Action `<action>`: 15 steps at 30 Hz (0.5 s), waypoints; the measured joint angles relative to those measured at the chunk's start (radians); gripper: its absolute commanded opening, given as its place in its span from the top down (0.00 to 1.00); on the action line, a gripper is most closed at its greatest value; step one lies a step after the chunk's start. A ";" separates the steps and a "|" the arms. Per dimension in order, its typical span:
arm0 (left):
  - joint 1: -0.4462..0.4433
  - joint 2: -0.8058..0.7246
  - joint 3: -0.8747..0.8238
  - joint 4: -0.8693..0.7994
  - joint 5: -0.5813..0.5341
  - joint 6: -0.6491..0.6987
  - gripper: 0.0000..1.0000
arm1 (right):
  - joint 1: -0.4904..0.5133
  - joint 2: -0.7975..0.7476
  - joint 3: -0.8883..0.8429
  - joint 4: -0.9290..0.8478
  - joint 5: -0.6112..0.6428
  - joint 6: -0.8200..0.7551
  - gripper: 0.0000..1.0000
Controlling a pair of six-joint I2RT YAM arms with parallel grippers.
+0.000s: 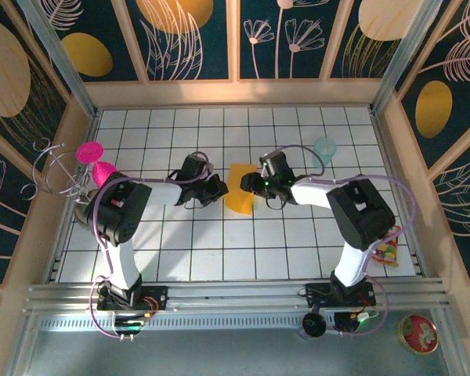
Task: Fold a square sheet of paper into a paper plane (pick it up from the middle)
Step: Third fold the triangle at the center of the table.
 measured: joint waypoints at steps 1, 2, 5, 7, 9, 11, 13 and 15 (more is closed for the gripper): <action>0.000 -0.011 -0.004 0.001 0.000 -0.006 1.00 | 0.000 -0.027 -0.007 0.020 0.008 -0.028 0.38; 0.000 -0.024 -0.010 0.003 0.000 -0.014 1.00 | 0.004 -0.054 -0.014 0.039 0.018 -0.059 0.36; 0.001 -0.060 -0.026 0.012 -0.003 -0.037 1.00 | 0.024 -0.112 -0.034 0.098 0.050 -0.148 0.32; 0.003 -0.077 -0.032 0.019 -0.004 -0.050 1.00 | 0.057 -0.134 -0.051 0.136 0.074 -0.217 0.32; 0.006 -0.084 -0.032 0.024 -0.004 -0.059 1.00 | 0.090 -0.139 -0.065 0.160 0.089 -0.271 0.33; 0.007 -0.085 -0.032 0.026 -0.007 -0.063 1.00 | 0.127 -0.140 -0.086 0.180 0.102 -0.326 0.34; 0.007 -0.085 -0.032 0.026 -0.007 -0.067 1.00 | 0.166 -0.142 -0.109 0.187 0.124 -0.383 0.35; 0.007 -0.085 -0.032 0.026 -0.007 -0.067 1.00 | 0.206 -0.142 -0.130 0.192 0.153 -0.432 0.36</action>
